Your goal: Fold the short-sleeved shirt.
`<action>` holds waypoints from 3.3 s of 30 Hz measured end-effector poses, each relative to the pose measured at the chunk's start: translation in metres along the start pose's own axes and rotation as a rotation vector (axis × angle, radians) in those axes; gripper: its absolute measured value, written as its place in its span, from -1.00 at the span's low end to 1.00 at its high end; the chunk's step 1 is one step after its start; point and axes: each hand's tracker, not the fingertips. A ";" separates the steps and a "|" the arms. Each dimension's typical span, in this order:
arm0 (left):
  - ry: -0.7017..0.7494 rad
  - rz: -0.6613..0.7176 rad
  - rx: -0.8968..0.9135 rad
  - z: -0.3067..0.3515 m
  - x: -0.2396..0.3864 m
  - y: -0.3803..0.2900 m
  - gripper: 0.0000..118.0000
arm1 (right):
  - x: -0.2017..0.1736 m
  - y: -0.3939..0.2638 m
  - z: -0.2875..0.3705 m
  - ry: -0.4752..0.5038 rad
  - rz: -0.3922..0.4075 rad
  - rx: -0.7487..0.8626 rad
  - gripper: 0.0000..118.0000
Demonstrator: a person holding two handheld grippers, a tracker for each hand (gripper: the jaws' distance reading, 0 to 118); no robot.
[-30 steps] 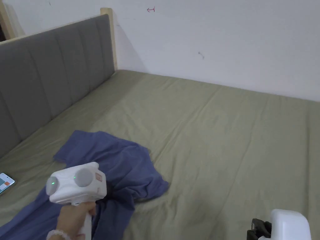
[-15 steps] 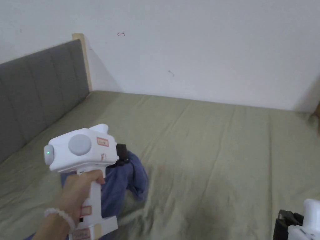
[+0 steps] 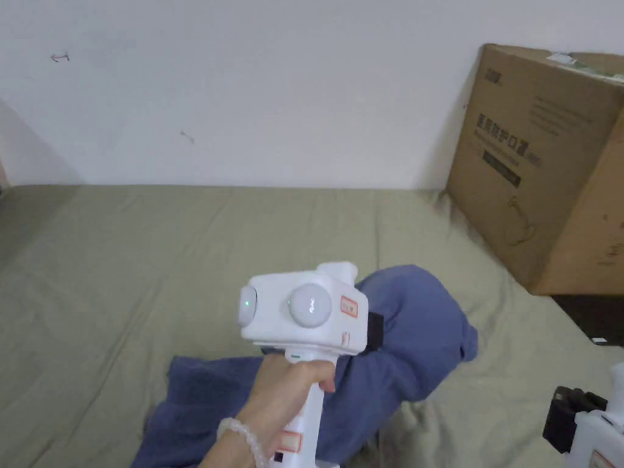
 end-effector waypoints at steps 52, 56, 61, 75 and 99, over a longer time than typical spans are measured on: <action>0.578 0.291 -0.246 -0.047 -0.290 0.028 -0.07 | -0.109 -0.053 -0.105 0.227 0.191 -0.261 -1.00; 0.640 0.177 -0.211 -0.050 -0.271 0.020 -0.22 | -0.105 -0.058 -0.114 0.210 0.143 -0.299 -1.00; 0.664 0.150 -0.151 -0.037 -0.259 0.025 -0.90 | -0.103 -0.059 -0.116 0.223 0.156 -0.320 -1.00; 0.553 0.098 0.064 0.052 -0.214 -0.020 -0.90 | -0.130 0.046 -0.269 0.350 0.329 -0.419 0.52; 0.538 0.153 0.101 0.073 -0.220 -0.045 -0.90 | -0.210 0.034 -0.404 0.247 0.572 -0.756 -0.99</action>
